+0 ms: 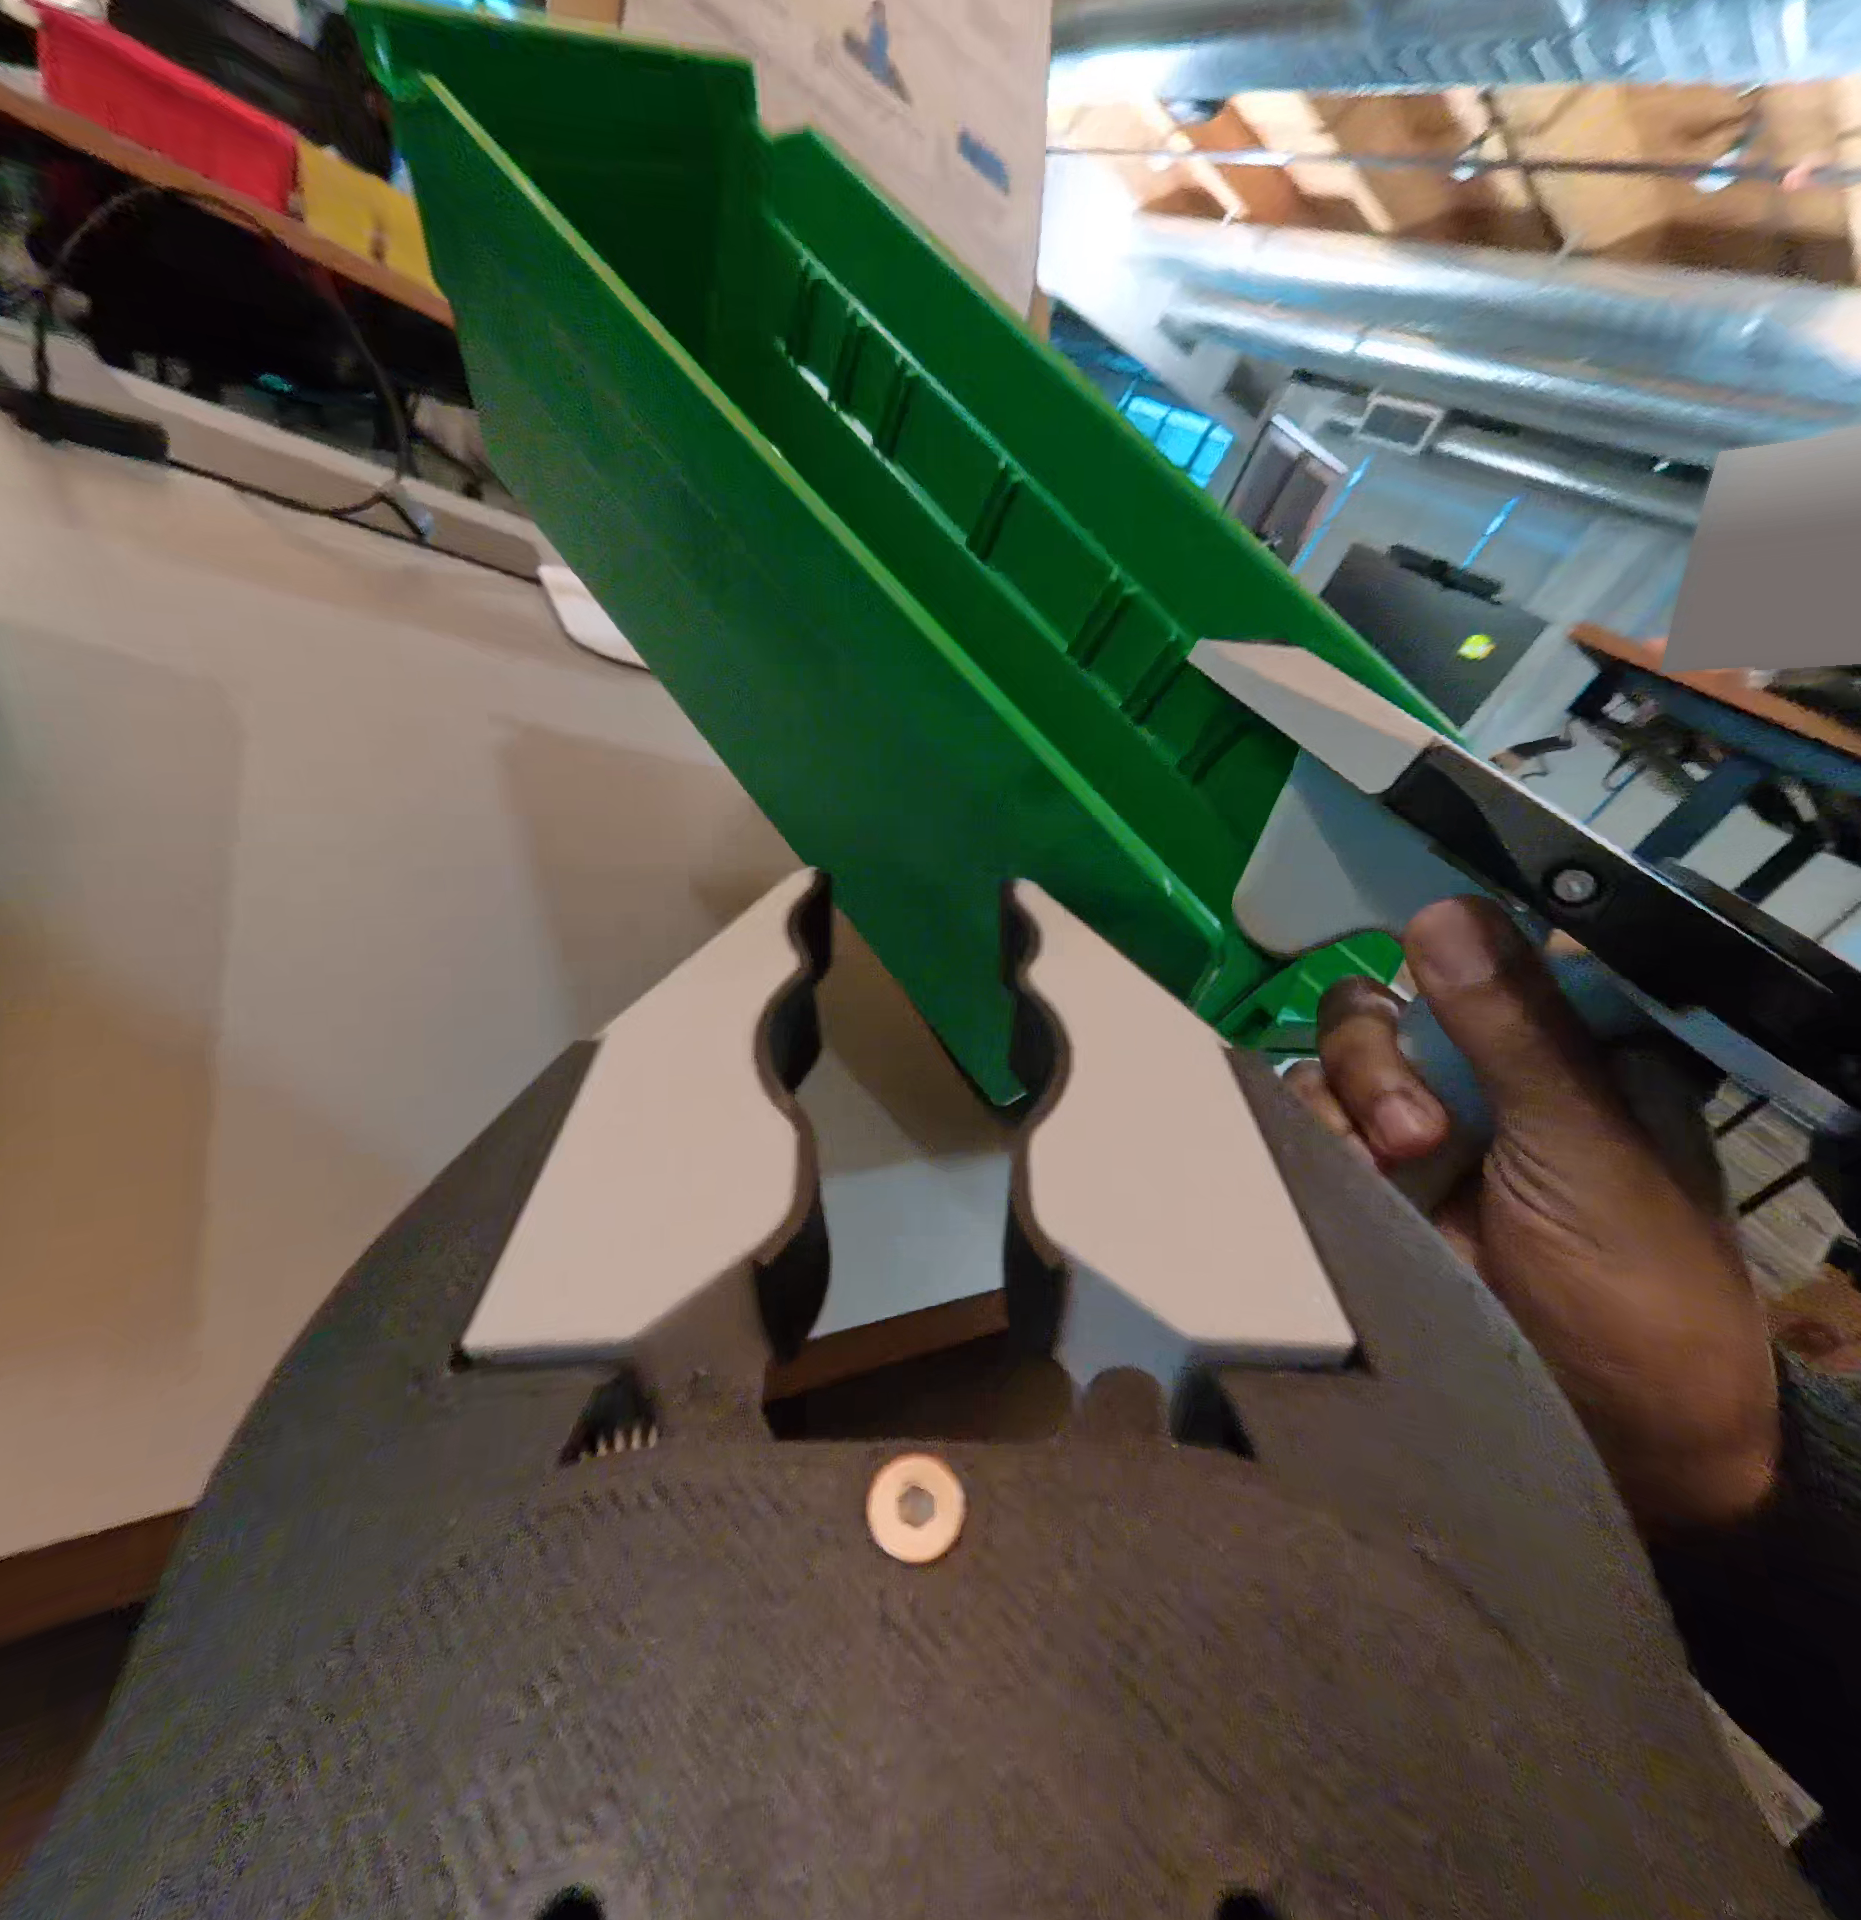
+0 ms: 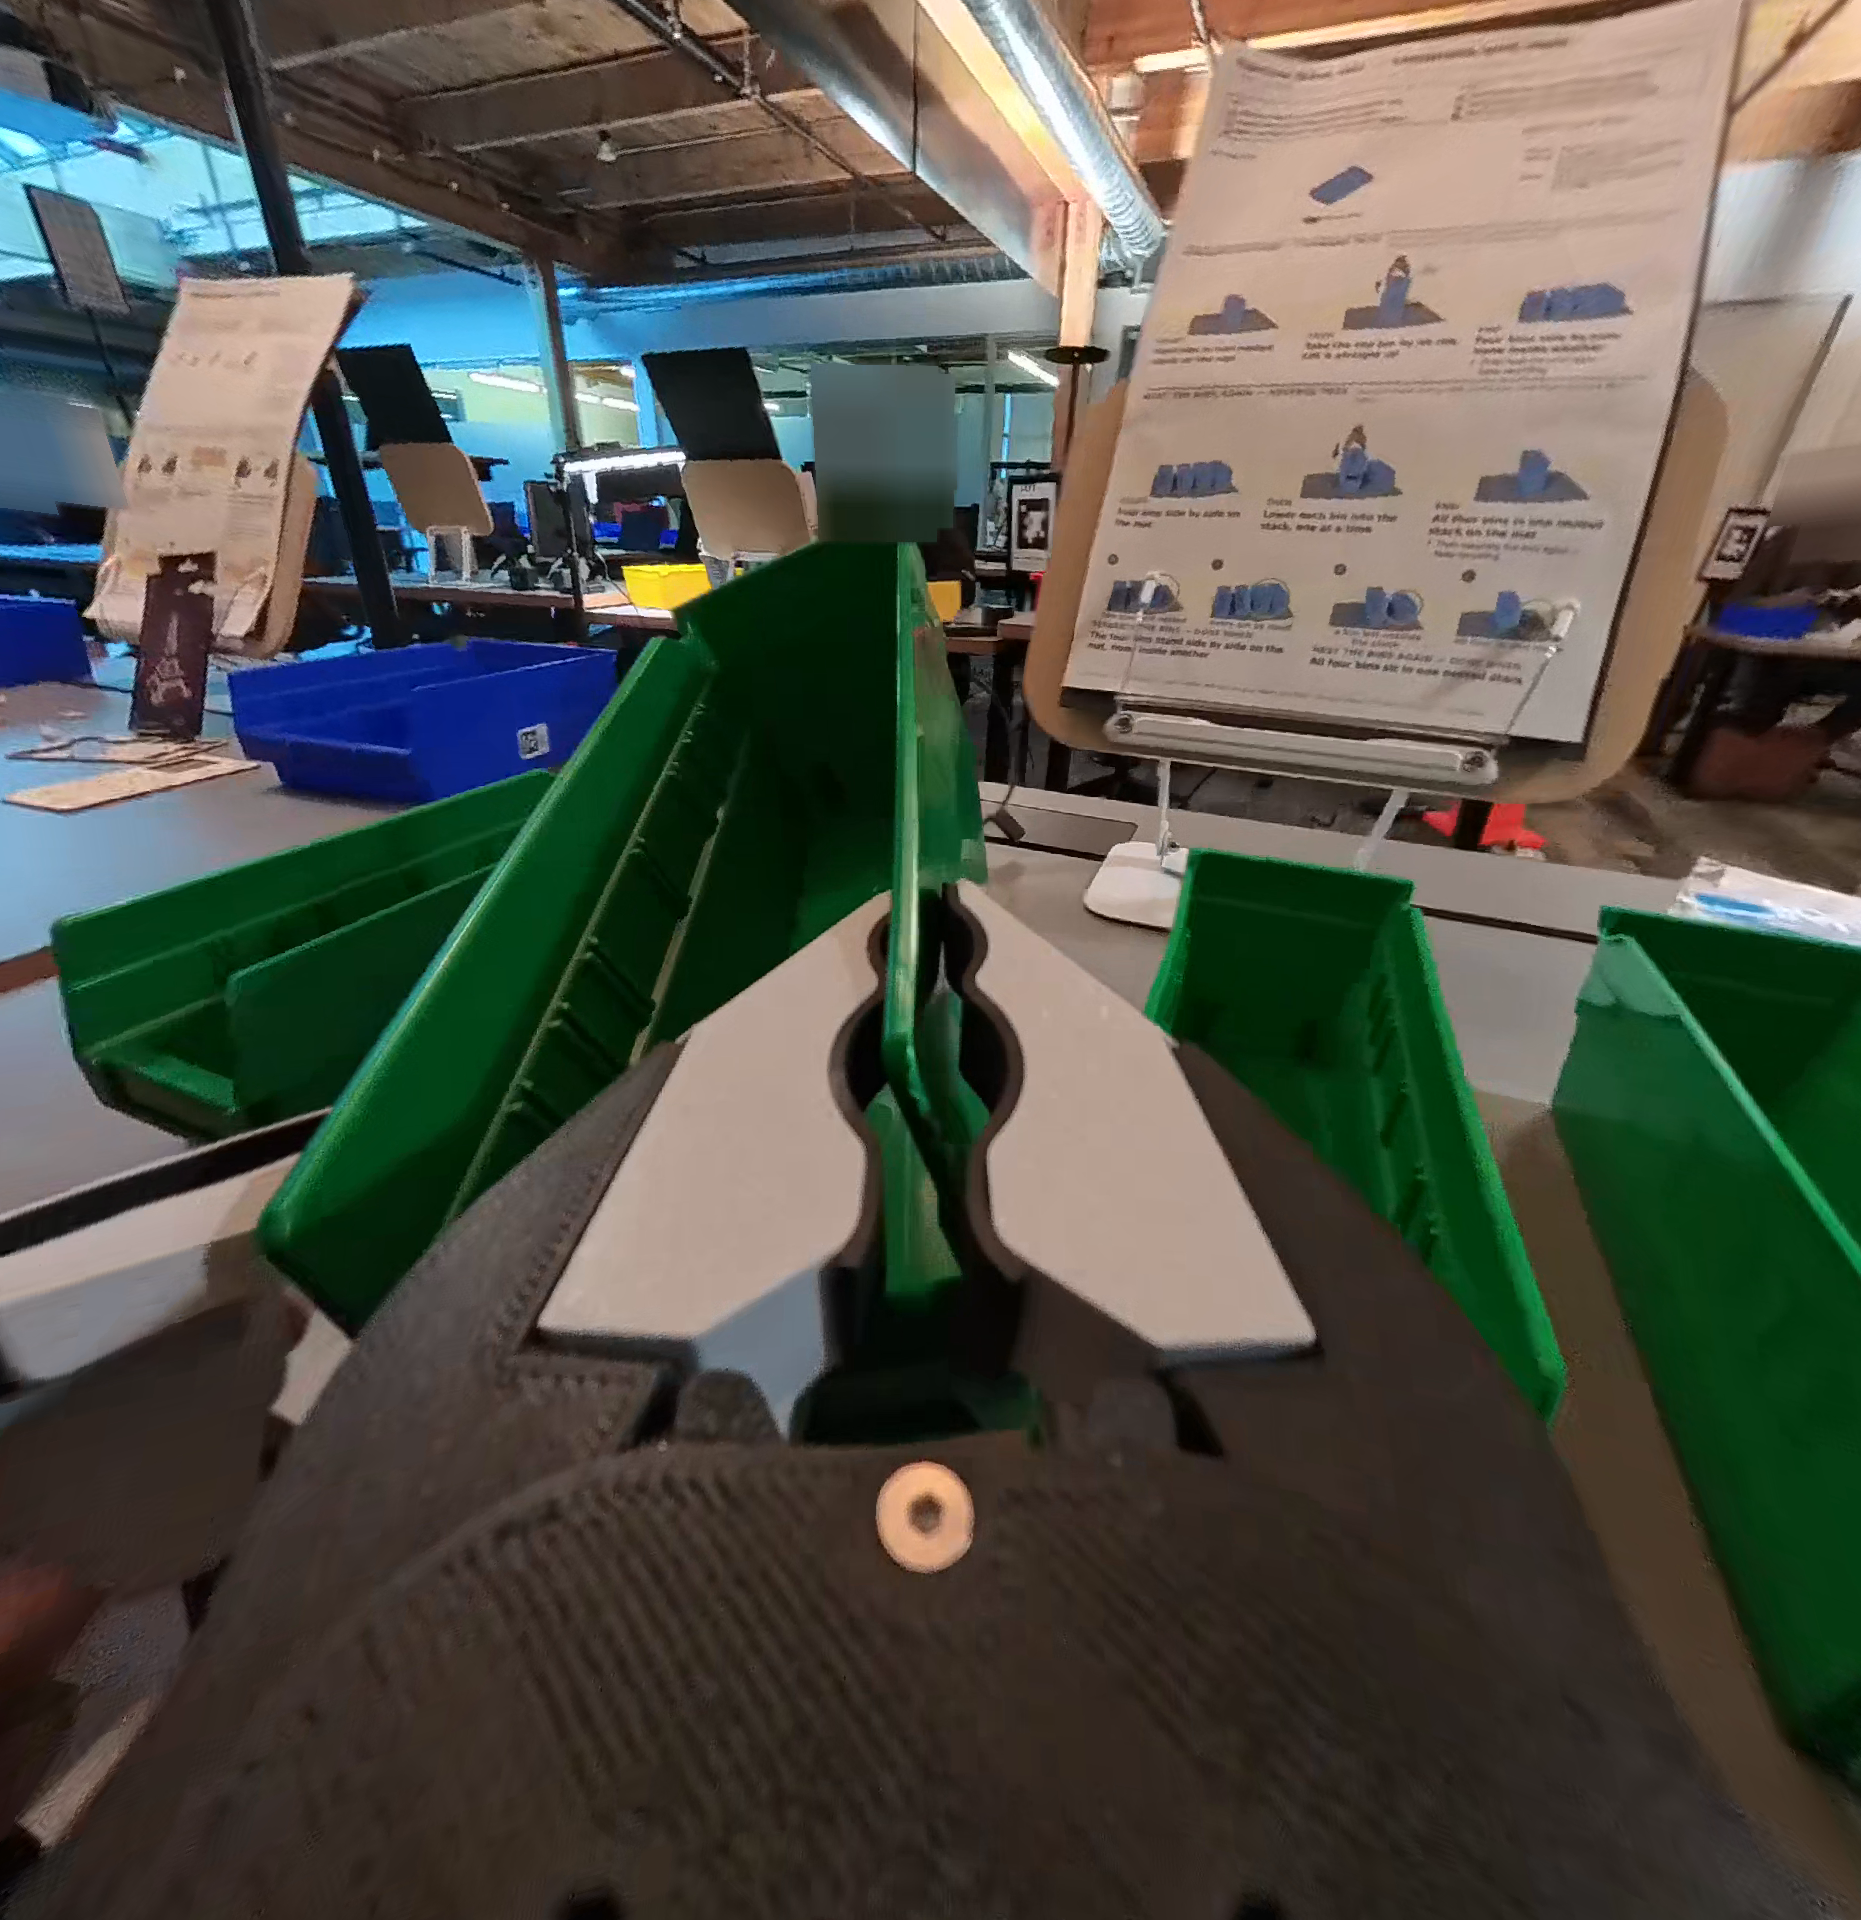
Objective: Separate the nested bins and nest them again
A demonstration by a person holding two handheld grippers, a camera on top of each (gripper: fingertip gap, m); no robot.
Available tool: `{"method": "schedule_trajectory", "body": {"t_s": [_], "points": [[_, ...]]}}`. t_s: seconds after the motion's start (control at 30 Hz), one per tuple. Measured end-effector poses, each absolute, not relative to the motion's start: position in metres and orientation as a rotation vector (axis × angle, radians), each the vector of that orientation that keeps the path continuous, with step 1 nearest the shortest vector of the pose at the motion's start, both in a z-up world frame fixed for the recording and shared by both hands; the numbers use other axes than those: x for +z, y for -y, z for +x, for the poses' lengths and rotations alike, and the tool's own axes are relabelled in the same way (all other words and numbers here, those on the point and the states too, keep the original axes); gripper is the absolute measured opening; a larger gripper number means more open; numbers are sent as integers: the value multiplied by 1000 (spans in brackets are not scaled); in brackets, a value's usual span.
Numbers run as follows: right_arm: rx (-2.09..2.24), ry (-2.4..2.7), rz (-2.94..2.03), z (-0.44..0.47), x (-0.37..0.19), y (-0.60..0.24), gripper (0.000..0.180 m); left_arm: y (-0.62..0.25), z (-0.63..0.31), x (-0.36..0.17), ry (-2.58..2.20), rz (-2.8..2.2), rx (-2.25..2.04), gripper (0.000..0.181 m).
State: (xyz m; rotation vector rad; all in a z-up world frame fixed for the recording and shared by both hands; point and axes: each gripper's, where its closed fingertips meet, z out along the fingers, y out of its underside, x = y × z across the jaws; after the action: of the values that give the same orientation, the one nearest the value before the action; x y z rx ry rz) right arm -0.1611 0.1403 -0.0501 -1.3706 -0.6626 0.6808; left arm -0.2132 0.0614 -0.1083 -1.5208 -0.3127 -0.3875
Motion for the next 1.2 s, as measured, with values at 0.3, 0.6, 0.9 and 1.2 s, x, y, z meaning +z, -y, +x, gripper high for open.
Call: {"method": "schedule_trajectory", "body": {"t_s": [0.3,0.6,0.9,1.2], "points": [[669,611,-1389,-148,-51,-155,5,-65,-182,-115,164,-1574,-417,29],[704,584,-1378,-141,-41,-158,5,-58,-168,-101,50,-1494,-488,28],[730,590,-1354,-141,-34,-151,4,-49,-164,-85,-66,-1406,-630,24],[709,585,-1359,-136,-33,-157,5,-45,-168,-78,-112,-1364,-662,39]]}}
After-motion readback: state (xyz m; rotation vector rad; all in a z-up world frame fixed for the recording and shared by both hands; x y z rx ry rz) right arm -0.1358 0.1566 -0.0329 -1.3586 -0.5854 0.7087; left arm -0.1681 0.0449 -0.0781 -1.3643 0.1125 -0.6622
